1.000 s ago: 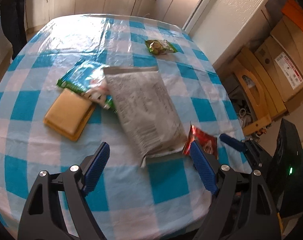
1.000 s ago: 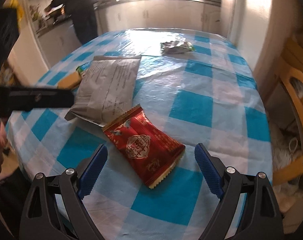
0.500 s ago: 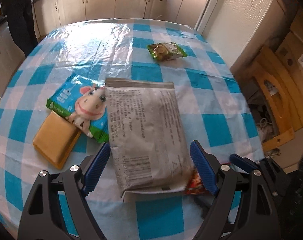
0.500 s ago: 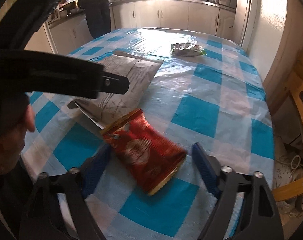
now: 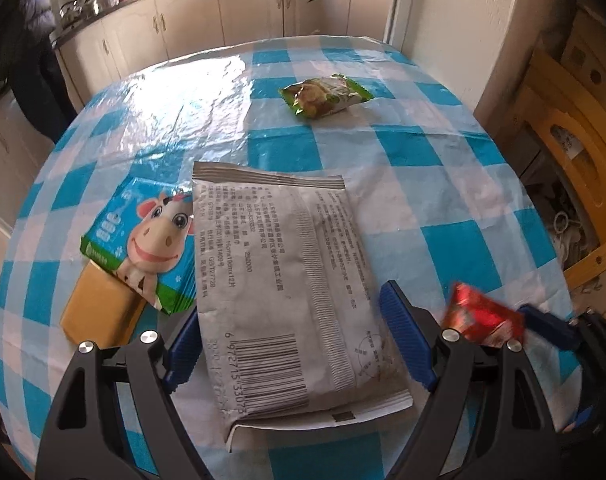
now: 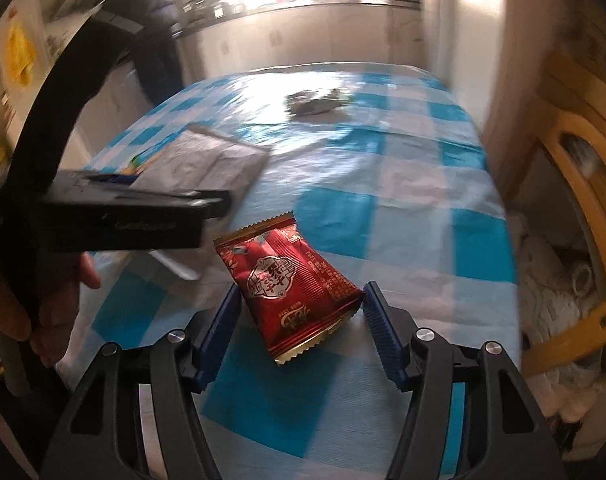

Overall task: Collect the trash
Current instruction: 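Grasp the grey paper packet with the left tool while the right tool approaches the red wrapper, then close the right tool on the red snack wrapper and lift it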

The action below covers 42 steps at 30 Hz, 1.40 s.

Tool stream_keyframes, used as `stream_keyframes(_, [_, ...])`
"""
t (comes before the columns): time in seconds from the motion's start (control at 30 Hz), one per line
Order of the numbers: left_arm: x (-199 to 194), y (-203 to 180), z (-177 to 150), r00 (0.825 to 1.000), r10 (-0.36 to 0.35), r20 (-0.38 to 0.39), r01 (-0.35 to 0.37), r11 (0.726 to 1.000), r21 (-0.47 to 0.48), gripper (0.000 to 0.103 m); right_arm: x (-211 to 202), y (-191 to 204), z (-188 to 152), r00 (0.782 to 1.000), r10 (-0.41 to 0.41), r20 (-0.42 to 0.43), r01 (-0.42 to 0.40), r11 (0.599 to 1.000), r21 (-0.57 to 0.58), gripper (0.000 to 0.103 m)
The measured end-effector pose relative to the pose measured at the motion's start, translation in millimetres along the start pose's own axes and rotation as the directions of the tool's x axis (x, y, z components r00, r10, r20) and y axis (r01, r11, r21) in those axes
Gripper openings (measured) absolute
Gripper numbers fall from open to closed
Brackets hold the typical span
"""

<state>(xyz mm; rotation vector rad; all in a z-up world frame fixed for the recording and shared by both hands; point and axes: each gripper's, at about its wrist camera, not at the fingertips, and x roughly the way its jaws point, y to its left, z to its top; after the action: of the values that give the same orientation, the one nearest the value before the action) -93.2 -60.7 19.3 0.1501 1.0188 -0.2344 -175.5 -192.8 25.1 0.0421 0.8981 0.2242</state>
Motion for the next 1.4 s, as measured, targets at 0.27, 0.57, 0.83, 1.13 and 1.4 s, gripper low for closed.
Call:
stream_keyframes(0.27, [2.5, 0.7, 1.4, 1.000, -0.007, 0.010, 0.007, 1.000, 0.014, 0.082, -6.8, -14.7, -1.8, 0.999, -0.021, 0.030, 0.019, 0.996, 0.089, 0.069])
stream_keyframes(0.57, [-1.1, 3.0, 0.2, 0.999, -0.045, 0.020, 0.045, 0.999, 0.007, 0.071, -3.7, -8.8, 6.5, 0.998, -0.034, 0.044, 0.032, 0.998, 0.051, 0.080])
stream_keyframes(0.83, [-3.6, 7.5, -0.8, 0.997, -0.078, 0.024, 0.078, 0.997, -0.002, 0.068, 8.6, -3.3, 7.6, 0.998, -0.062, -0.006, 0.062, 0.998, -0.003, 0.074])
stream_keyframes(1.13, [-10.4, 13.1, -1.3, 0.992, -0.119, 0.040, 0.119, 0.993, -0.005, 0.062, 7.6, -4.4, 6.9, 0.995, -0.103, 0.007, 0.103, 0.995, 0.019, 0.052])
stream_keyframes(1.4, [-14.9, 19.3, -0.4, 0.986, -0.158, 0.053, 0.159, 0.987, -0.017, 0.055, 3.3, -13.1, 10.5, 0.997, -0.071, 0.012, 0.069, 0.992, 0.101, 0.041])
